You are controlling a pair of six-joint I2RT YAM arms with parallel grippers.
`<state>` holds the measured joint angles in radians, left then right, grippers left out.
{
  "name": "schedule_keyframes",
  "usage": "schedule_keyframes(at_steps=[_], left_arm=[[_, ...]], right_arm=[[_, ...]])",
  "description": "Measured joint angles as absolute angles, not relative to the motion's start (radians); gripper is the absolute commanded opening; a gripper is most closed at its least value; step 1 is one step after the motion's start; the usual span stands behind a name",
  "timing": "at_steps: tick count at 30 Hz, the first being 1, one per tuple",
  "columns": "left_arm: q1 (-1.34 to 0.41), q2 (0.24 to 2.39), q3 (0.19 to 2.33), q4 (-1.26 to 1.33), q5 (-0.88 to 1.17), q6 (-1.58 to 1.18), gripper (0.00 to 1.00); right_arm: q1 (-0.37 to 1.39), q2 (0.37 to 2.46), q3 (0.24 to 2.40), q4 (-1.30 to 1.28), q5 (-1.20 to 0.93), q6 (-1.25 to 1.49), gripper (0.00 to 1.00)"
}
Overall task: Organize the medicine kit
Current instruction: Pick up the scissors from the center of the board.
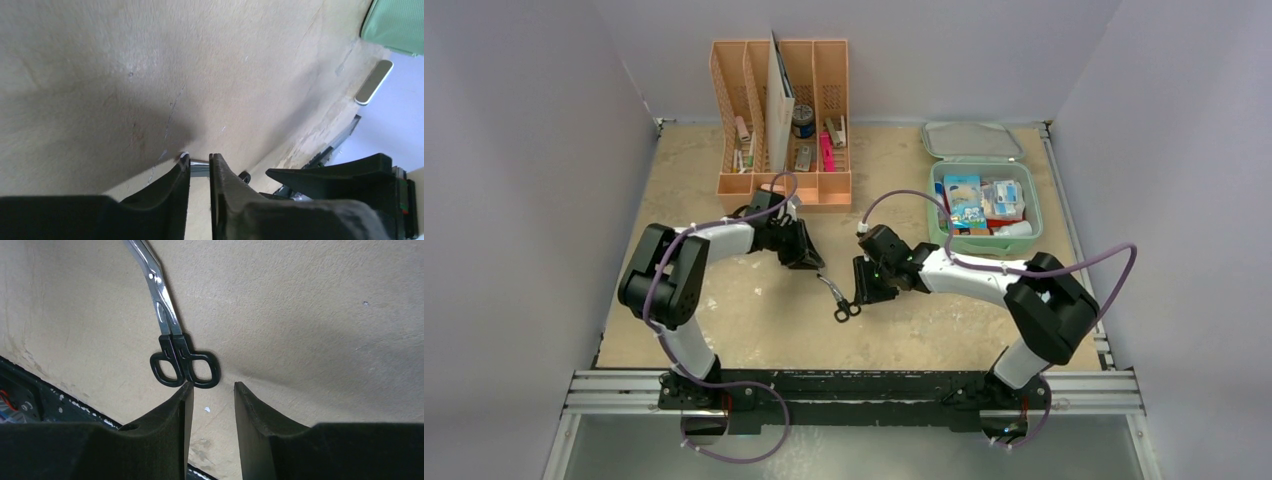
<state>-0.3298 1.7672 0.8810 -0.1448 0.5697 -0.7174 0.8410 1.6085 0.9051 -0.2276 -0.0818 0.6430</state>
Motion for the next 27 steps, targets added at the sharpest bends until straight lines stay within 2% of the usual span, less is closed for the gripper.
schedule_keyframes(at_steps=[3, 8, 18, 27], left_arm=[[-0.332, 1.737, 0.934, -0.223, 0.515, -0.678, 0.28], [-0.352, 1.676, 1.048, -0.368, 0.406, -0.580, 0.30], [-0.462, 1.669, 1.103, -0.496, 0.275, -0.495, 0.19], [-0.519, 1.694, 1.103, -0.516, 0.239, -0.457, 0.15]], right_arm=[[0.841, 1.603, 0.908, -0.231, -0.081, 0.635, 0.38], [0.841, 1.573, 0.908, -0.247, -0.070, 0.621, 0.38], [0.841, 1.557, 0.883, -0.236, -0.043, 0.601, 0.37], [0.841, 1.557, 0.854, -0.222, -0.043, 0.601, 0.37]])
